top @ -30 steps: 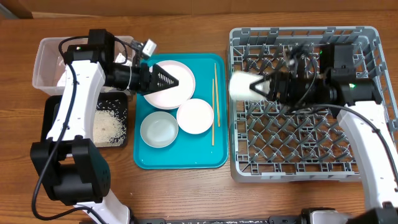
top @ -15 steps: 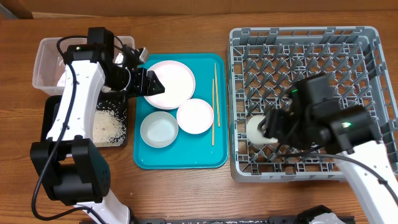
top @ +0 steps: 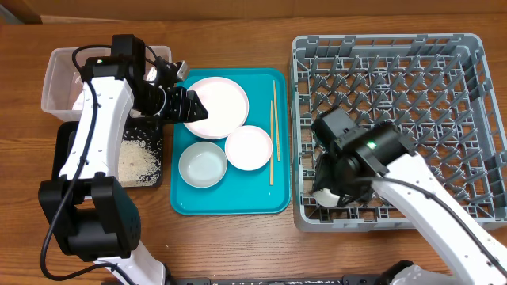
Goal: Sort waste into correct bins and load items into the dishwasher
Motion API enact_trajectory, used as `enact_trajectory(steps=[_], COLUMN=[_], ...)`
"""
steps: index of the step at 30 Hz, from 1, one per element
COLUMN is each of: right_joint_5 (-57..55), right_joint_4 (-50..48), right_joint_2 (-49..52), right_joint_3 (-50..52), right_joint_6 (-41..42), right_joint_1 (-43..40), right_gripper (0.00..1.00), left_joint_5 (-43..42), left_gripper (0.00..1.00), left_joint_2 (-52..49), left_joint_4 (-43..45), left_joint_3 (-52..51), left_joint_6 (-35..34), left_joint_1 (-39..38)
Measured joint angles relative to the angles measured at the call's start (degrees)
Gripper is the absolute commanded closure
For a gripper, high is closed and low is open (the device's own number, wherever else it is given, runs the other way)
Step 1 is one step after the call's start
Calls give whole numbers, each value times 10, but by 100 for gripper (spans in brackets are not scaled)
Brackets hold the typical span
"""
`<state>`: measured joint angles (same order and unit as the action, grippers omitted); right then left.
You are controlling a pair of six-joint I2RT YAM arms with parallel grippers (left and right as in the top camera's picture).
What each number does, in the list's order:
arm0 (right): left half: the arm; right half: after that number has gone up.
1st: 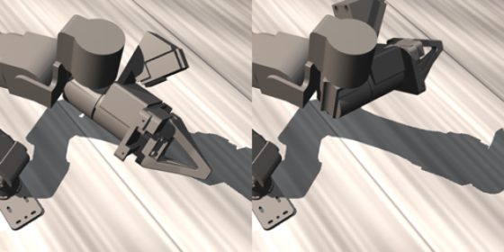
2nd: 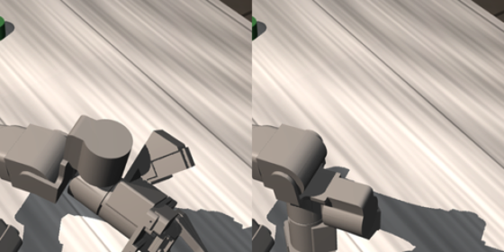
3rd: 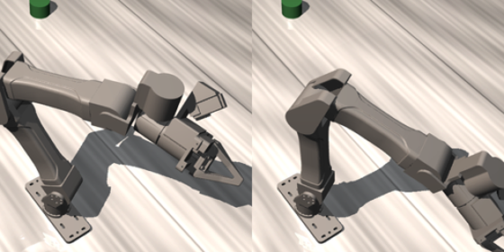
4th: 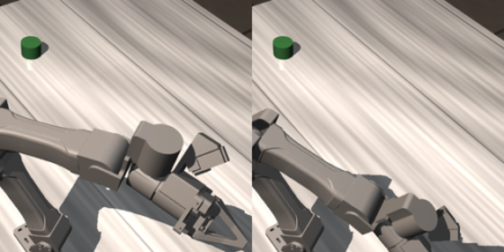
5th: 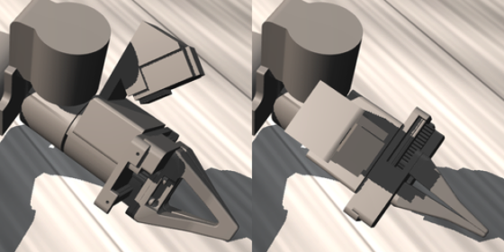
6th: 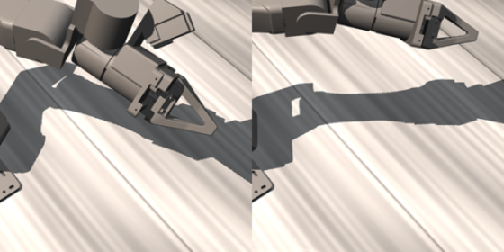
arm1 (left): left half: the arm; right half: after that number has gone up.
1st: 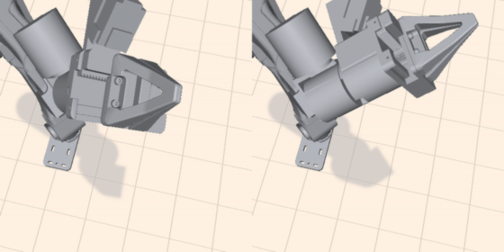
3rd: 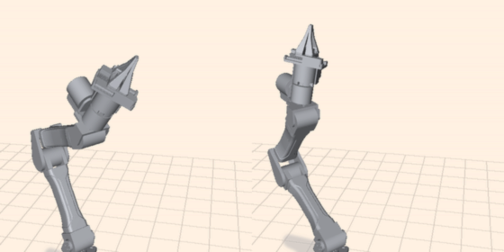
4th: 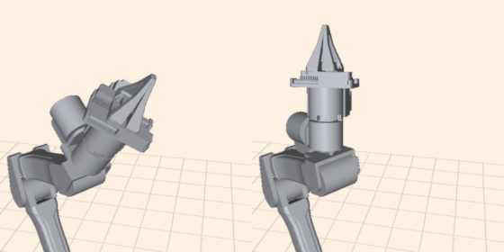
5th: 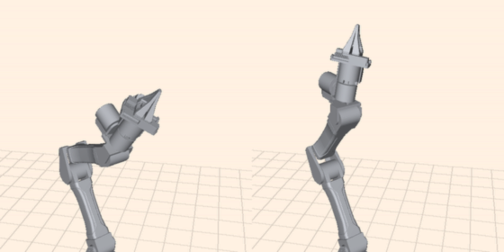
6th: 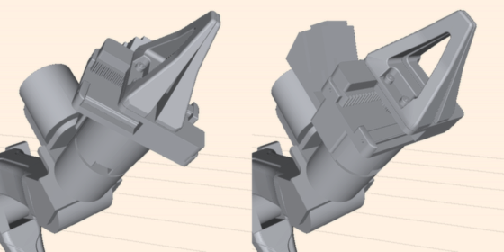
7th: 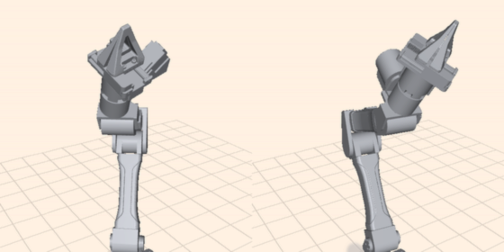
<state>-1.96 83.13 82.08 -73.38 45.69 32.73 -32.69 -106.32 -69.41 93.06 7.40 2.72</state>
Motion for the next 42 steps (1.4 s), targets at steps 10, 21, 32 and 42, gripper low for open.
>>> enact_trajectory(steps=[10, 21, 32, 42], right_joint_5=[0, 3, -20, 12], right_joint_4=[-45, -62, -14, -164], right_joint_2=[59, 59, 59, 61], right_joint_3=[13, 14, -91, -173], right_joint_6=[8, 8, -9, -68], right_joint_1=[3, 3, 3, 0], right_gripper=[16, 3, 0, 13], left_joint_5=[2, 2, 2, 4], left_gripper=[34, 34, 31, 33], left_joint_2=[0, 0, 0, 0], left_joint_4=[0, 0, 0, -4], left_joint_3=[0, 0, 0, 8], left_joint_6=[0, 0, 0, 0], left_joint_1=[0, -1, -1, -1])
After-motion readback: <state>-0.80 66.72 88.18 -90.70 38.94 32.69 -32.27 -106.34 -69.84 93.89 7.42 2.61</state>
